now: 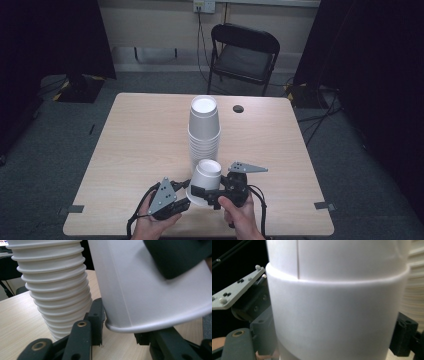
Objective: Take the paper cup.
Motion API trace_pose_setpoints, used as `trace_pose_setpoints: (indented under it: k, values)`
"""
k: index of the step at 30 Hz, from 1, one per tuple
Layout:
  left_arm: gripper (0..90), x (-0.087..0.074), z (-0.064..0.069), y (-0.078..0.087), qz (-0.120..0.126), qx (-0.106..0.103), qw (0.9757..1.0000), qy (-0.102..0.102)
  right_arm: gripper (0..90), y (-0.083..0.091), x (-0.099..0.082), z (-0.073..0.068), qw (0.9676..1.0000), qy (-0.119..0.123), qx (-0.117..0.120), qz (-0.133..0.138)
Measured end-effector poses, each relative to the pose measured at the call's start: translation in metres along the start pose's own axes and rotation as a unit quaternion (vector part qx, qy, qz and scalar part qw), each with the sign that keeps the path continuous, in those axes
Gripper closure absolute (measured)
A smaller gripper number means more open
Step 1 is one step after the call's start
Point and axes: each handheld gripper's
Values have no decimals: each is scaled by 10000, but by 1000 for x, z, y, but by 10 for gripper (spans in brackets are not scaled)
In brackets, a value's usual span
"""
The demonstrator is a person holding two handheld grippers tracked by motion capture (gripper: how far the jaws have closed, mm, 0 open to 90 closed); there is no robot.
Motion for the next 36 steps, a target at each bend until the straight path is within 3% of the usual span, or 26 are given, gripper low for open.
trace_pose_setpoints:
  k: [4, 11, 30, 36]
  values:
    - [745, -2, -3, 1, -14, 90, 9999, -139, 156, -3, -1, 1, 10000, -57, 48, -54]
    - [821, -3, -4, 2, 4, 126, 9998, -167, 146, -3, -2, 2, 9998, -130, 128, -33]
    - [831, -5, -3, -1, -79, -141, 9998, -70, 139, 1, 0, 5, 9998, 7, 190, 96]
    - [830, -6, -1, -2, -99, -298, 9995, 22, 139, 6, 4, 2, 9995, 192, 147, 204]
Point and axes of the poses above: each handheld gripper's, and its own axes: y roughly backward along the jaws, x roughly out of its top, z roughly to its right, and after that the axes turned 6 degrees about -z, right-handed
